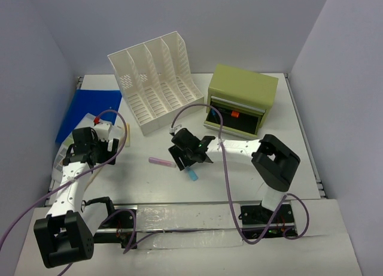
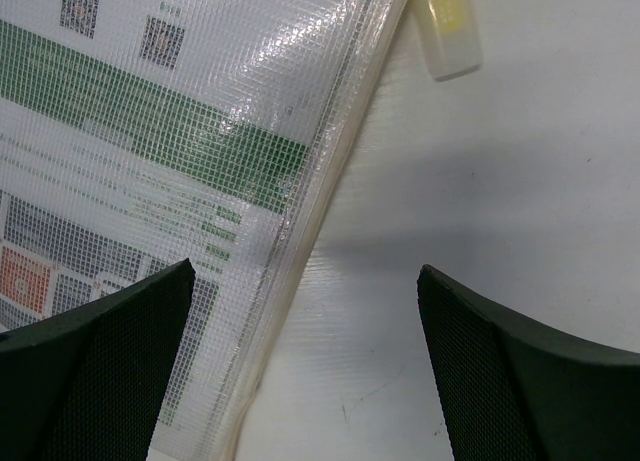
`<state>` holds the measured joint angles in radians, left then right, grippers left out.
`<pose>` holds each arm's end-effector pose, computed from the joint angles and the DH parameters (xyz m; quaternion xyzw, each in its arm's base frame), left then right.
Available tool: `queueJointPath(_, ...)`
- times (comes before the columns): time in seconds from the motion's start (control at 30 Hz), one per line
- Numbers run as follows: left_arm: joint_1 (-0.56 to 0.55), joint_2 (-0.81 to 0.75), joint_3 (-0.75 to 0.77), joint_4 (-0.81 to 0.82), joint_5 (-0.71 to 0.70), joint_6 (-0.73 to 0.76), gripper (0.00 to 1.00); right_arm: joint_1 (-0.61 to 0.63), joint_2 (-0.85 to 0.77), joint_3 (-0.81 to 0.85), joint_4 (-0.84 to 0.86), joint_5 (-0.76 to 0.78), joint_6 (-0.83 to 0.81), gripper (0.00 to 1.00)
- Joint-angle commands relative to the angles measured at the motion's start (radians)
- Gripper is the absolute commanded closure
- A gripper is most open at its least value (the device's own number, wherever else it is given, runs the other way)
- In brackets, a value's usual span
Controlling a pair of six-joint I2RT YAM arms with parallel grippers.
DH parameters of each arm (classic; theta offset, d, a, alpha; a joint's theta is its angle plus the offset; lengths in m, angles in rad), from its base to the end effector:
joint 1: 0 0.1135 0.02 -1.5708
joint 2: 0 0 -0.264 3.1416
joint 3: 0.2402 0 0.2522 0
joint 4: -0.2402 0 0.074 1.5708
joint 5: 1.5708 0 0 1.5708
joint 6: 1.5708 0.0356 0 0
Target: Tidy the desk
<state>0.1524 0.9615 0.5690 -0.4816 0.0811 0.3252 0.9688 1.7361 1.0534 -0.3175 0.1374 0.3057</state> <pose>0.1867 0.0258 0.2078 0.0948 0.9345 0.0437 0.3404 0.2024 0.2860 0.1740 -0.2933 0.9115 0.1141 0.2649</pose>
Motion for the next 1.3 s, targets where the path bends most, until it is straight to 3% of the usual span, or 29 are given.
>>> queueJointPath(0.0,0.006,-0.003,0.02,0.023,0.009,-0.005,0.01,0.02,0.048,-0.001,-0.022,-0.017,0.067,0.29)
queueJointPath(0.1,0.006,-0.001,0.02,0.026,0.008,-0.005,0.01,0.051,0.111,0.013,-0.063,0.05,0.073,0.33)
queueJointPath(0.23,0.006,0.001,0.019,0.029,0.005,-0.006,0.01,0.056,0.15,0.015,-0.118,0.146,0.106,0.66)
queueJointPath(0.4,0.006,-0.001,0.017,0.024,0.007,-0.002,0.01,0.05,0.044,-0.006,-0.159,0.359,0.121,1.0)
queueJointPath(0.57,0.006,0.0,0.017,0.027,0.007,-0.003,0.01,0.055,-0.155,0.005,-0.108,0.69,-0.039,1.0)
queueJointPath(0.67,0.005,-0.002,0.015,0.027,0.005,-0.002,0.01,0.04,-0.323,-0.124,0.211,0.863,-0.316,1.0)
queueJointPath(0.73,0.006,-0.007,0.01,0.028,0.005,-0.002,0.01,0.01,-0.399,-0.245,0.666,0.83,-0.654,1.0)
queueJointPath(0.83,0.004,-0.01,0.006,0.026,0.005,-0.001,0.01,-0.064,-0.383,-0.356,1.005,0.748,-0.911,1.0)
queueJointPath(1.13,0.005,0.006,-0.001,0.039,0.006,0.0,0.01,-0.256,-0.121,-0.315,1.372,0.569,-1.155,1.0)
queueJointPath(1.27,0.005,0.009,-0.007,0.043,0.003,0.006,0.01,-0.31,-0.022,-0.282,1.428,0.531,-1.217,1.0)
